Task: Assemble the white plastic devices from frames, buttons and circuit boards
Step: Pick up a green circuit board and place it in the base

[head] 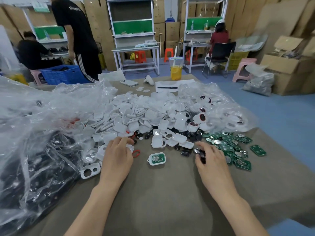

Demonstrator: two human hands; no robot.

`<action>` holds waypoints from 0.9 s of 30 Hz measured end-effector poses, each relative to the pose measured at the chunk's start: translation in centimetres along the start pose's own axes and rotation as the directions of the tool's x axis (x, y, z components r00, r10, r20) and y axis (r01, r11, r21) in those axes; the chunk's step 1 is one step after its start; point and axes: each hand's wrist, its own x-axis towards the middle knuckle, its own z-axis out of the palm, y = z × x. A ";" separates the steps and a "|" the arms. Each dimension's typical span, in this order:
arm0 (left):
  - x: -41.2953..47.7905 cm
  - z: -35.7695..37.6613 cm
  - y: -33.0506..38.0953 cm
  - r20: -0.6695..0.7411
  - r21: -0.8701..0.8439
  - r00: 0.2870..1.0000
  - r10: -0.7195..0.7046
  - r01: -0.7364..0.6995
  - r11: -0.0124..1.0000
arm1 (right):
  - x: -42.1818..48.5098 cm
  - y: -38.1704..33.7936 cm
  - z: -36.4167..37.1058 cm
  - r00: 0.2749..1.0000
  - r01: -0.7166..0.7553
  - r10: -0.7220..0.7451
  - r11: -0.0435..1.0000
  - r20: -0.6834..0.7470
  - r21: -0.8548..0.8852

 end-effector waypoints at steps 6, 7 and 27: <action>0.1 0.2 -0.2 -0.006 0.016 1.000 0.008 -0.008 1.000 | -0.2 0.4 0.0 0.995 0.017 -0.004 0.991 -0.097 0.130; 0.2 0.2 -0.2 -0.005 0.016 1.000 0.006 -0.006 1.000 | -0.2 0.4 0.0 0.994 0.022 -0.006 0.989 -0.108 0.144; 0.3 0.4 -0.2 -0.004 0.046 0.999 0.034 -0.034 0.998 | -0.2 0.2 0.7 0.990 0.135 -0.140 0.982 -0.024 -0.134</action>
